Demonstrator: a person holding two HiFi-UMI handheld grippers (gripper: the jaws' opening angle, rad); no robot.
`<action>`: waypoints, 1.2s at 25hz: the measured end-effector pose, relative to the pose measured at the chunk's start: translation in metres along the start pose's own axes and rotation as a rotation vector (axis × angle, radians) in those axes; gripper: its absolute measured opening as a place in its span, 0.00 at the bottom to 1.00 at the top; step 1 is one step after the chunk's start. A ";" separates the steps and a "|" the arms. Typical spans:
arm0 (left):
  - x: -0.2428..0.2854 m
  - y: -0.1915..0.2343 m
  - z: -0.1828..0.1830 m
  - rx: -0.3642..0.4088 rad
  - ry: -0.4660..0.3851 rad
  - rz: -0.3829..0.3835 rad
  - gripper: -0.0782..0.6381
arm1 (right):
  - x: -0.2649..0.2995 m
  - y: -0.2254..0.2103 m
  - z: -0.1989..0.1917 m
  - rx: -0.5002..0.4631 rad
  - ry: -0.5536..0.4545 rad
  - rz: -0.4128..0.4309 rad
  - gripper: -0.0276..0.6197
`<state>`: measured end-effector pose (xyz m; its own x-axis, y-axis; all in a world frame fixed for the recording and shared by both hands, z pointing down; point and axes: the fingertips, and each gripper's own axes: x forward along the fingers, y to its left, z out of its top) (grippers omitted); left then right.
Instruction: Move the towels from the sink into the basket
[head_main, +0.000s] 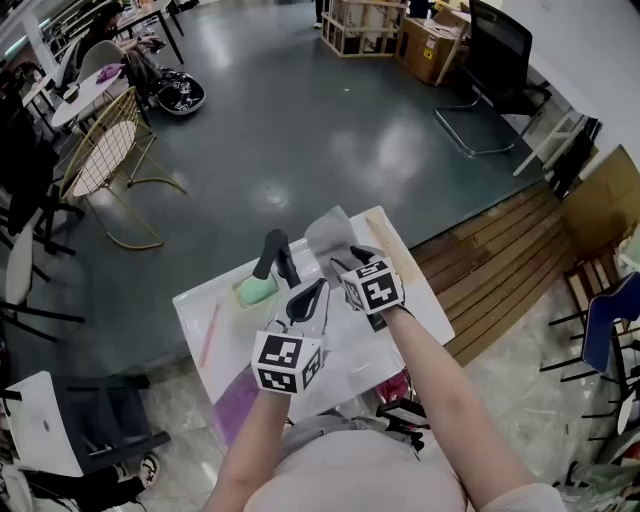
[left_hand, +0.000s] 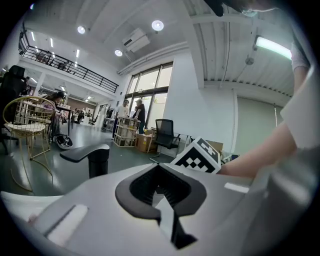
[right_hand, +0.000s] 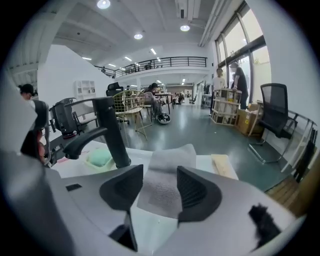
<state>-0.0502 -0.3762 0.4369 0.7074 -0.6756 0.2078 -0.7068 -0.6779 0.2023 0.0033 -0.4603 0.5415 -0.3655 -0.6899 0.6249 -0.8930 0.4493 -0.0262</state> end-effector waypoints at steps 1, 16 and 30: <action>0.000 0.001 -0.001 -0.001 0.001 0.001 0.11 | 0.004 -0.002 -0.001 -0.004 0.014 -0.003 0.37; 0.003 0.006 -0.010 -0.004 0.037 0.005 0.11 | 0.059 -0.023 -0.021 -0.020 0.208 -0.027 0.37; 0.007 0.004 -0.014 0.002 0.052 0.014 0.11 | 0.062 -0.034 -0.027 -0.018 0.228 -0.072 0.09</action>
<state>-0.0481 -0.3791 0.4522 0.6962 -0.6692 0.2597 -0.7166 -0.6690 0.1973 0.0178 -0.5029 0.6017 -0.2305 -0.5753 0.7848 -0.9089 0.4153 0.0376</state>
